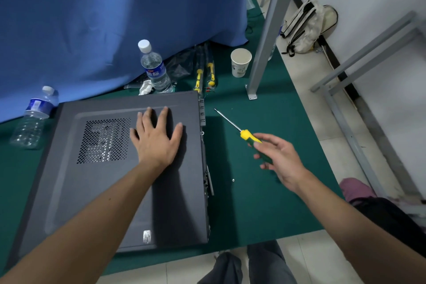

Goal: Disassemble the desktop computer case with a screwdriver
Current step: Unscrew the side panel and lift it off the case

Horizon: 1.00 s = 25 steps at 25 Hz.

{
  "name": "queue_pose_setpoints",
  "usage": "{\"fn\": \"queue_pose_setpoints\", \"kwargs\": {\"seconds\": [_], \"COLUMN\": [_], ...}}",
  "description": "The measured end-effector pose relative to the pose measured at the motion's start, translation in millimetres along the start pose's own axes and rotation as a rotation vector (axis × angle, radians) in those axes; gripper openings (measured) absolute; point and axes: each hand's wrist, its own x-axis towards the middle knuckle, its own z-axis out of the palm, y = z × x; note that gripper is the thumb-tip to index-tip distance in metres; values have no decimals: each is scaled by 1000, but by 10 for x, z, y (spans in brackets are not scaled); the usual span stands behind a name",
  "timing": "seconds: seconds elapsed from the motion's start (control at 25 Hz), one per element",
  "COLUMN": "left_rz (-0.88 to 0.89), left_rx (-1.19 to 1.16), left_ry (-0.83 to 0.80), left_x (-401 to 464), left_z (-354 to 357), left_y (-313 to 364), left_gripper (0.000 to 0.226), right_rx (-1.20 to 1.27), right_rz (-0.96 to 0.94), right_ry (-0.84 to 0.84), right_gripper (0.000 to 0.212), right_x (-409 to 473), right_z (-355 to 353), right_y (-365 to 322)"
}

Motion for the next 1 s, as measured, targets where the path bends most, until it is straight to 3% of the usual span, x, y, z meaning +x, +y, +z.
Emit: {"fn": "queue_pose_setpoints", "kwargs": {"seconds": [0.28,1.0], "left_rz": [-15,-30], "left_rx": [46,55], "left_ry": [107,109], "left_x": [-5,3], "left_z": [126,92], "left_y": [-5,16], "left_gripper": [73,72], "right_rx": [-91,-232], "right_rz": [-78,-50], "right_ry": [13,-47], "right_gripper": [11,11], "right_x": [505,802], "right_z": [140,66], "right_y": [-461,-677]}}
